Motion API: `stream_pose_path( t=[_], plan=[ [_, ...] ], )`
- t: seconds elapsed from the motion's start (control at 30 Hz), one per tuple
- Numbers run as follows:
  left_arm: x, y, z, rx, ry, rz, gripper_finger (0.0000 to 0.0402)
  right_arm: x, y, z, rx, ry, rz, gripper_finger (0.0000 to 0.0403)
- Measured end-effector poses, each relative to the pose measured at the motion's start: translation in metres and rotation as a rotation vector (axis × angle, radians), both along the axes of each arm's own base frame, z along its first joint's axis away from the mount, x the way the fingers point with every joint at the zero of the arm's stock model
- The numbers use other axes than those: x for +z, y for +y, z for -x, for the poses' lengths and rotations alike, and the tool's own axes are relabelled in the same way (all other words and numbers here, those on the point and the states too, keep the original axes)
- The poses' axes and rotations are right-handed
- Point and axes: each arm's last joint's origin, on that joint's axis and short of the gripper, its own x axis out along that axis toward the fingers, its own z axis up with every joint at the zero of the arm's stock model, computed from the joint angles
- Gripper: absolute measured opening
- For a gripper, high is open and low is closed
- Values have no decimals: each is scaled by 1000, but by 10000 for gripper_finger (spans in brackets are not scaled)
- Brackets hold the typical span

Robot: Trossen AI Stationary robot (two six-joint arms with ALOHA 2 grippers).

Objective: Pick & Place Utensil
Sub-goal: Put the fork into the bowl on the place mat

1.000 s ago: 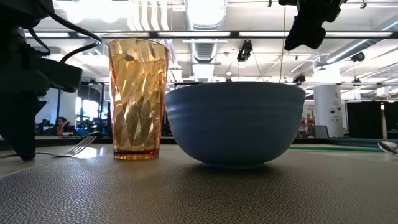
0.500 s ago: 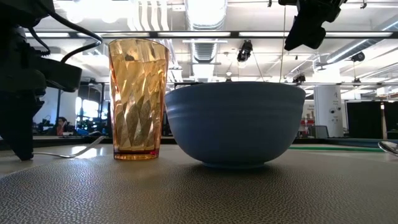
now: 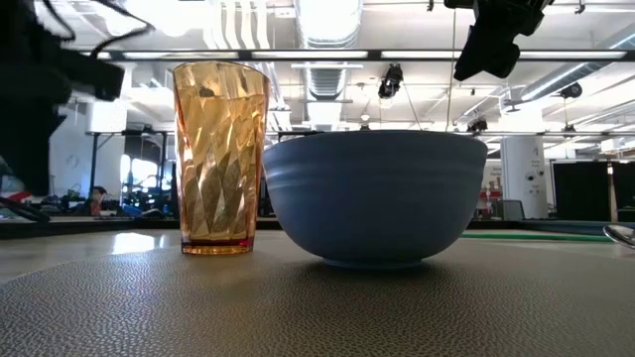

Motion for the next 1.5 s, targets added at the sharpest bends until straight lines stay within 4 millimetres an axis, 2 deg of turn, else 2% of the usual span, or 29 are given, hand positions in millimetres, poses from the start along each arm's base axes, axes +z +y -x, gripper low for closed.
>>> stream_pose_path(
  t=[0.4, 0.63, 0.8, 1.13, 1.37, 1.5],
  plan=[
    [82, 2, -7, -58, -64, -200, 7, 0, 0, 0, -1, 1, -2, 68],
    [127, 1, -16, -185, -204, -319, 9, 0, 0, 0, -1, 1, -2, 68],
    [149, 2, -20, -291, -265, -449, 6, 0, 0, 0, -1, 1, -2, 68],
    [175, -5, -49, -512, -308, -662, 6, 0, 0, 0, -1, 0, -3, 68],
    [178, -7, -73, -693, -237, -837, 8, 2, 0, -2, -2, -34, -11, 68],
    [178, -8, -88, -796, -192, -935, 6, 11, 1, -3, -10, -59, -24, 68]
  ],
)
